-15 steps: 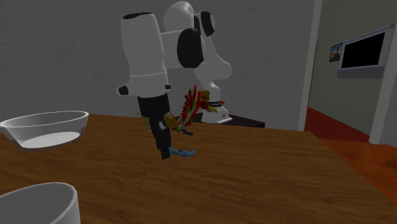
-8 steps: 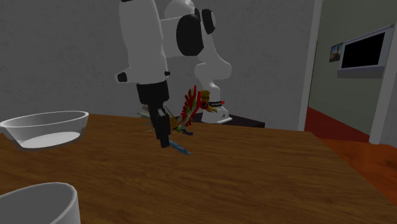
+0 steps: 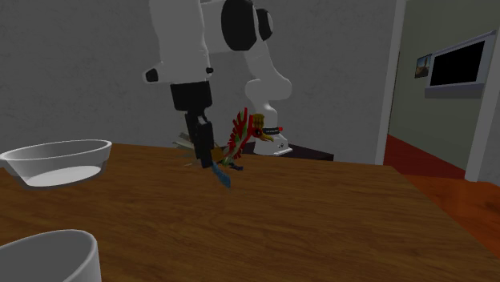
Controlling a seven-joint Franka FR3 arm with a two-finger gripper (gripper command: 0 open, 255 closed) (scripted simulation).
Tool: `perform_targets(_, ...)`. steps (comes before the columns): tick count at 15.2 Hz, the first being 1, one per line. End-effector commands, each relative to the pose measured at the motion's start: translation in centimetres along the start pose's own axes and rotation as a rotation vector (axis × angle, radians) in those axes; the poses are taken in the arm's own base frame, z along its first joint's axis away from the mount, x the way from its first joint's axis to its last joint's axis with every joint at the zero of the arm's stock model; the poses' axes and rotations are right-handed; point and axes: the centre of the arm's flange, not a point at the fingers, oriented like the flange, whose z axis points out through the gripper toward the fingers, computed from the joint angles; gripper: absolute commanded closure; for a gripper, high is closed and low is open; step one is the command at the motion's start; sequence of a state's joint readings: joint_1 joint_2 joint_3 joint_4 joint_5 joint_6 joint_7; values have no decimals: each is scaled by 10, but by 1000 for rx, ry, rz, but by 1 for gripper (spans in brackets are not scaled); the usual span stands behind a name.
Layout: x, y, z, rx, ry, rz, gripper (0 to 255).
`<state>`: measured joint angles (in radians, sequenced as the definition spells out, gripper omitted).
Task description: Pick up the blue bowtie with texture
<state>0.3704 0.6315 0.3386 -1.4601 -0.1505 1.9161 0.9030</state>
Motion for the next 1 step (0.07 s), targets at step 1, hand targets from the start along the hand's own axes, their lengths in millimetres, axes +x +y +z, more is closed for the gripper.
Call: perform_targets(1, 0, -1, -3, 0, 0, 0, 255)
